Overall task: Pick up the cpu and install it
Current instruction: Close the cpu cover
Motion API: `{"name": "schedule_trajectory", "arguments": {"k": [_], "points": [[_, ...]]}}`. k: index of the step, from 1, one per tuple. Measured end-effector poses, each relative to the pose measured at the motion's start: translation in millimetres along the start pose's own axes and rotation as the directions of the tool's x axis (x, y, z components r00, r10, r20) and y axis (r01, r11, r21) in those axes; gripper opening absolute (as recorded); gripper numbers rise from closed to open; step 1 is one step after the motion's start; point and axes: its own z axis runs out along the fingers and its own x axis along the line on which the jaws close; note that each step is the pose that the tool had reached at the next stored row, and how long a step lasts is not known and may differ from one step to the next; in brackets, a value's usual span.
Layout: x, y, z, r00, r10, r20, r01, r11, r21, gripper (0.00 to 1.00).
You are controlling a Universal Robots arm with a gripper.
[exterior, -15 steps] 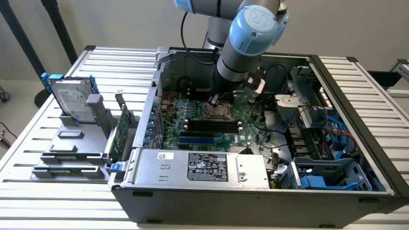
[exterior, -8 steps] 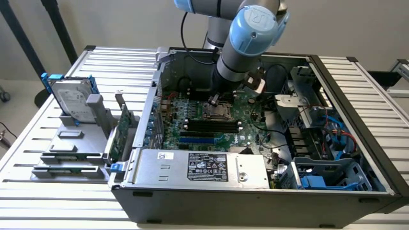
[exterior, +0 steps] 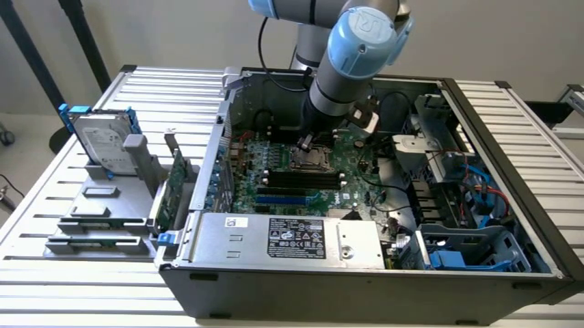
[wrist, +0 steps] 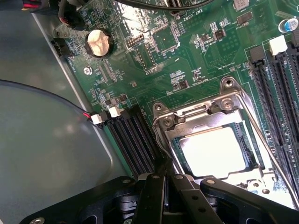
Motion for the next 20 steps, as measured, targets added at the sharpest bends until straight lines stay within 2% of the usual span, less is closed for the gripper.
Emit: {"name": "schedule_trajectory", "arguments": {"k": [6,10,13,20], "points": [[0.1,-0.4,-0.5,1.0000,0.000,0.0014,0.000,1.0000,-0.0011,0.11],[-2.0,-5.7,-1.2,1.0000,-0.001,0.0011,0.001,1.0000,0.0000,0.11],[-3.3,-9.3,-1.7,1.0000,-0.002,-0.0002,0.002,1.0000,0.0013,0.11],[-3.3,-10.2,-2.0,1.0000,-0.006,-0.0039,0.006,1.0000,0.0045,0.11]]}}
